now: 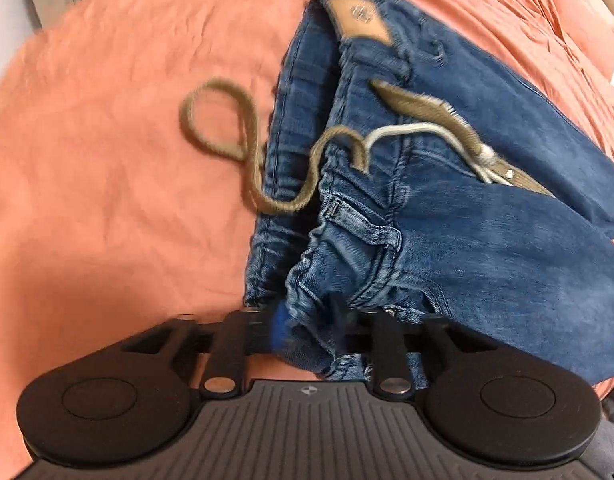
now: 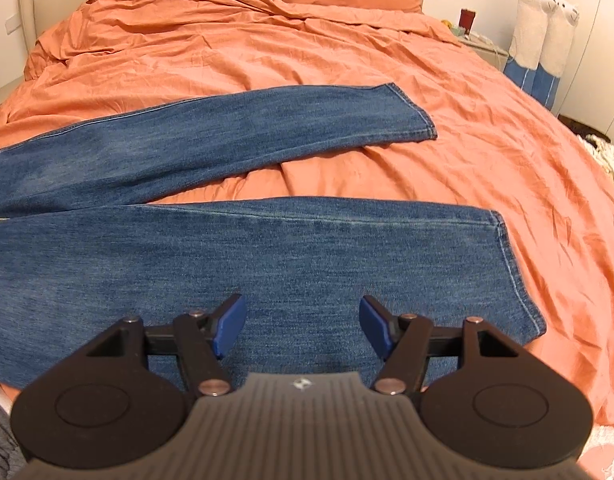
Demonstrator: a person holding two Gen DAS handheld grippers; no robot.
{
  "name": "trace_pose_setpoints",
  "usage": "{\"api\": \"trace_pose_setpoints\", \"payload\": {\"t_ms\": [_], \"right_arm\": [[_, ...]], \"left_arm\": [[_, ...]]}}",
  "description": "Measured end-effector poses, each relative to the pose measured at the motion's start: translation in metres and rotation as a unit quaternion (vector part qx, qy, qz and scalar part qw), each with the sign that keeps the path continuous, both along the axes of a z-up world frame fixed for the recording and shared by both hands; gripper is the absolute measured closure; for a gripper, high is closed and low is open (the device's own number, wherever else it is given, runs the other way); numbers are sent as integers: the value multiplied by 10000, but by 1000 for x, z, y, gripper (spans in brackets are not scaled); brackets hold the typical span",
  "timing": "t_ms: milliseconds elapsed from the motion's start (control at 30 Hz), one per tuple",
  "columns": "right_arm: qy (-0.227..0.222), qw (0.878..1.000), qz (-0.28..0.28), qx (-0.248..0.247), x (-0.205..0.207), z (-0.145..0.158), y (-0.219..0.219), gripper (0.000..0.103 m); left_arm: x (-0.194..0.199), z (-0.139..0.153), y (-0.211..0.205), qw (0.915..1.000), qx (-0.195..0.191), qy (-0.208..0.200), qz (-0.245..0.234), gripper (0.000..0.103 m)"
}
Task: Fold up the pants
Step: 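Move the left tool down to the drawstring waistband of the jeans, then close the left tool on the waistband corner while the right tool moves to a leg hem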
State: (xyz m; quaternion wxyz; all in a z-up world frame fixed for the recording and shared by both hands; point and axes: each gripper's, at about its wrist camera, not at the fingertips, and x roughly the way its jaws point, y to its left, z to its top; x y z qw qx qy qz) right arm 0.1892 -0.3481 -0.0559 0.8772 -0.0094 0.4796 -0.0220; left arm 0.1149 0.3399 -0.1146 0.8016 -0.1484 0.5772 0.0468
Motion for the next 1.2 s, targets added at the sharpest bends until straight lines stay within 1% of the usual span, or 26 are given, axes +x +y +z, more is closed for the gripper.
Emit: {"api": "trace_pose_setpoints", "payload": {"t_ms": [67,100,133,200,233,300,367,400,533,567,633,700,733,767,833,933,967,1000,1033,1067,1100,1133,1167,1200], "right_arm": [[52,10000,-26,76,1,2,-2,41],[73,9999,-28,111,1,3,-3,41],[96,9998,-16,144,2,4,-4,40],[118,9998,61,149,2,7,-4,40],[107,9998,138,100,2,9,-4,40],[66,9994,322,-72,-1,14,-4,40],[11,9988,435,-203,-3,22,-8,40],[-22,9987,445,-238,-4,26,-13,40],[-178,9991,324,-217,-10,44,-41,40],[-244,9992,260,-207,-13,48,-49,39],[-330,9991,144,-224,-18,54,-63,37],[-432,9988,27,-233,-24,58,-77,36],[-523,9984,-13,-207,-27,60,-84,36],[-595,9980,-69,-206,-30,62,-90,36],[-597,9976,-159,-314,-33,63,-102,36],[-328,9979,-145,-535,-31,61,-116,34],[-199,9980,-92,-591,-30,60,-121,34],[-87,9978,-26,-656,-29,57,-123,34],[23,9971,48,-757,-29,55,-127,35],[116,9962,121,-853,-29,52,-131,36],[210,9951,241,-940,-28,50,-134,38],[311,9934,377,-1034,-27,47,-138,41],[417,9914,515,-1128,-26,45,-141,45],[495,9893,654,-1205,-26,45,-144,47]], "left_arm": [[-2,19,-12,9985,433,-139,-298,51],[-4,28,-21,9965,612,-240,-516,50],[-5,36,-31,9938,768,-343,-730,50],[-10,50,-50,9867,952,-549,-1196,50],[-12,56,-60,9813,1023,-640,-1499,50],[-16,61,-80,9679,1219,-692,-2084,46],[-21,60,-99,9492,1428,-658,-2726,43],[-23,56,-108,9369,1541,-576,-3085,42],[-34,37,-129,8975,1935,-291,-3953,42],[-35,31,-131,8907,2003,-236,-4074,42],[-38,20,-131,8811,2080,-95,-4247,42],[-40,8,-134,8733,2139,-26,-4377,42],[-41,2,-136,8696,2241,-33,-4400,42],[-42,-5,-137,8667,2335,-36,-4408,42],[-41,-17,-138,8636,2449,-44,-4407,42],[-43,-28,-143,8597,2597,-96,-4397,42],[-44,-30,-145,8583,2660,-153,-4386,47],[-45,-30,-146,8576,2726,-213,-4357,58],[-46,-29,-146,8599,2727,-241,-4309,60],[-47,-28,-146,8623,2775,-288,-4227,73],[-46,-26,-145,8650,2858,-332,-4110,76],[-47,-21,-145,8699,2826,-379,-4024,78],[-48,-15,-143,8779,2768,-491,-3877,87],[-48,-9,-143,8849,2725,-581,-3733,89]]}}
